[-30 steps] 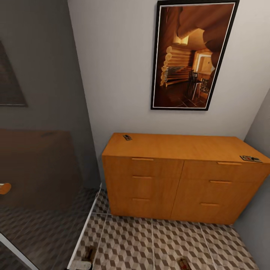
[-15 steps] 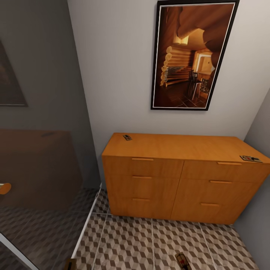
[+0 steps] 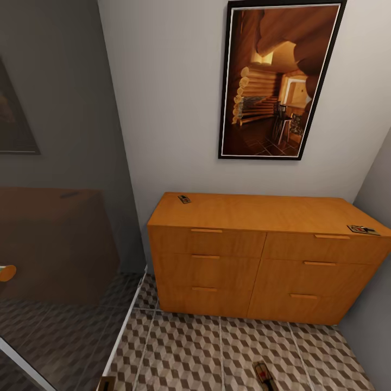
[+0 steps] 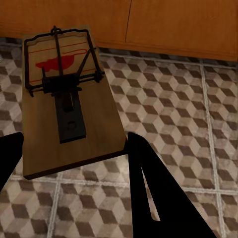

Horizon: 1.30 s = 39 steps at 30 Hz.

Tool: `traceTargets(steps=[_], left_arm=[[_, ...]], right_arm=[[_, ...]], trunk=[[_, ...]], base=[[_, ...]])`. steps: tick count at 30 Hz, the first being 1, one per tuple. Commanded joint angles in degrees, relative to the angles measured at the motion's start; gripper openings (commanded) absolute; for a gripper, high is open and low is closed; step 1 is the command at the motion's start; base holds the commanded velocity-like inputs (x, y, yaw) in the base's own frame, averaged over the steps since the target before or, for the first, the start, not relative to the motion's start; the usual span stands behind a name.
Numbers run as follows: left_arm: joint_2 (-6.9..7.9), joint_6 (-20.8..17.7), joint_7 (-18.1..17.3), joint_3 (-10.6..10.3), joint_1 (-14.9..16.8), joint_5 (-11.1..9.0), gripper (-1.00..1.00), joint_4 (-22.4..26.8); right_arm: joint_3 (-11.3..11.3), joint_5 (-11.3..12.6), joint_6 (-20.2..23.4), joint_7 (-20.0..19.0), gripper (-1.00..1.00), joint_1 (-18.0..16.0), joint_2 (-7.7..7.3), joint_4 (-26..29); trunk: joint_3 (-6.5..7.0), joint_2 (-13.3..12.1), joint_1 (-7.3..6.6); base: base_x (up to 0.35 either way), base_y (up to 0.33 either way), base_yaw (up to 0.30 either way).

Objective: Take the four mousetraps from the cabinet in the bathroom and place them on the bathroom floor. Make sure all four end up on the same floor surface, and ensure that at least two of them are either under or directly next to the same bathroom sink.

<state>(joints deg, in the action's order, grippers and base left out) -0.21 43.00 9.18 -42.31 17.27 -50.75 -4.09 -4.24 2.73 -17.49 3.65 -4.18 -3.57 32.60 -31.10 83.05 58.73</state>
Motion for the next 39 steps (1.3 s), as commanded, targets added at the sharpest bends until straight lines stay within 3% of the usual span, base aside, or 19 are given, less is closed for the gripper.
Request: traceTargets(steps=[1, 11, 30, 39], left_arm=[[-0.07, 0.08, 0.94, -0.23, 0.04, 0.68, -1.0, -0.1], [-0.11, 0.07, 0.87, -0.23, 0.04, 0.72, -1.0, -0.13], [0.02, -0.54, 0.84, -0.3, -0.01, 0.74, -1.0, -0.13], [0.11, -0.63, 0.84, -0.31, -0.04, 0.74, -1.0, -0.13]], right_arm=[[-0.49, 0.44, -0.43, 0.57, -1.0, -0.04, -0.06, -0.05], [-0.44, 0.35, -0.87, 0.73, -1.0, -0.04, -0.03, -0.09], [-0.42, 0.38, -0.88, 0.86, -1.0, -0.04, -0.03, -0.17], [-0.42, 0.35, -0.88, 1.01, -1.0, -0.04, -0.03, -0.17]], trunk=[[-0.05, 0.03, 0.0], [-0.05, 0.03, 0.0], [-0.05, 0.03, 0.0], [-0.05, 0.03, 0.0]], base=[[0.0, 0.0, 0.0], [-0.036, 0.0, 0.0], [-0.314, 0.0, 0.0], [-0.067, 0.0, 0.171]])
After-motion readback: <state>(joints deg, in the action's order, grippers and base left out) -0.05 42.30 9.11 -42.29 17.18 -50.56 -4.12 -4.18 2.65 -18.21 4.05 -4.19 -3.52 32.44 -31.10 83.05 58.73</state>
